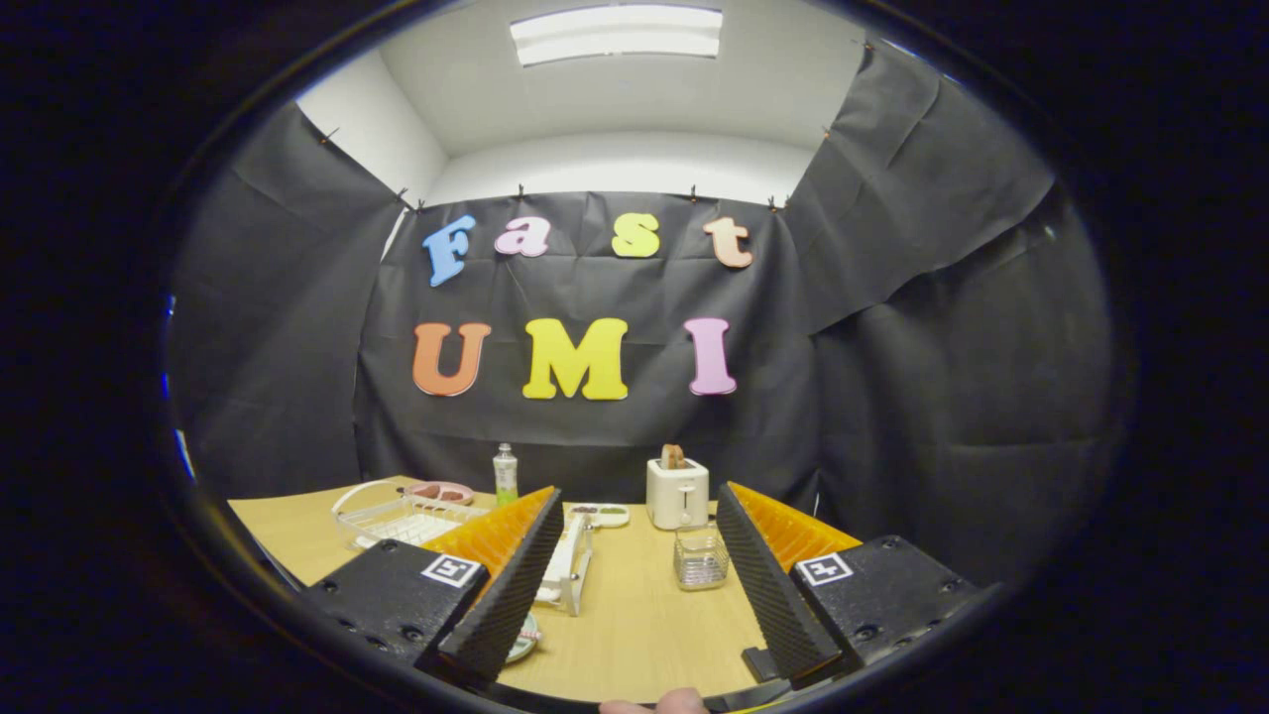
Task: Take the plate from the dish rack, then take the spoon from the basket and place it into the plate.
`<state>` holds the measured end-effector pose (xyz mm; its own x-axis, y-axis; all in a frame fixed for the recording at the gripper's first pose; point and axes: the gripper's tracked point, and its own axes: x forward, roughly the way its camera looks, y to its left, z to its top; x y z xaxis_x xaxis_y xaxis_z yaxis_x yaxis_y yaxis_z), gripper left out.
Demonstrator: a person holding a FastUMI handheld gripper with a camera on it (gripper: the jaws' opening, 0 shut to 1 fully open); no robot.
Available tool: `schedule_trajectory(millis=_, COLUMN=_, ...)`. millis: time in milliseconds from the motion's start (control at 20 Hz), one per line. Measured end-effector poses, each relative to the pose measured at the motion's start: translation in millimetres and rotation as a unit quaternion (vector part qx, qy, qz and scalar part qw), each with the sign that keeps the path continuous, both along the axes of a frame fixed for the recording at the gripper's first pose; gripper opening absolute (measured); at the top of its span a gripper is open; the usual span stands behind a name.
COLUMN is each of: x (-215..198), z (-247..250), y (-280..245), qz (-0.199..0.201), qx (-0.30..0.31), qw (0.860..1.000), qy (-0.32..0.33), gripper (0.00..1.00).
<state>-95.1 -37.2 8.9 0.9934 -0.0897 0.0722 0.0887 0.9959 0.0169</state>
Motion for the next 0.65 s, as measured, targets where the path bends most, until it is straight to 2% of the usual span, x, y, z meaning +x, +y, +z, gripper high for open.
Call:
schedule_trajectory(millis=400, x=-23.0, z=-3.8, y=29.4, qz=0.061, qx=0.007, qw=0.998, qy=0.017, gripper=1.0)
schedule_trajectory(millis=650, x=-35.1, z=6.5, y=25.6, qz=0.068, qx=0.023, qw=0.997, qy=0.02, gripper=1.0)
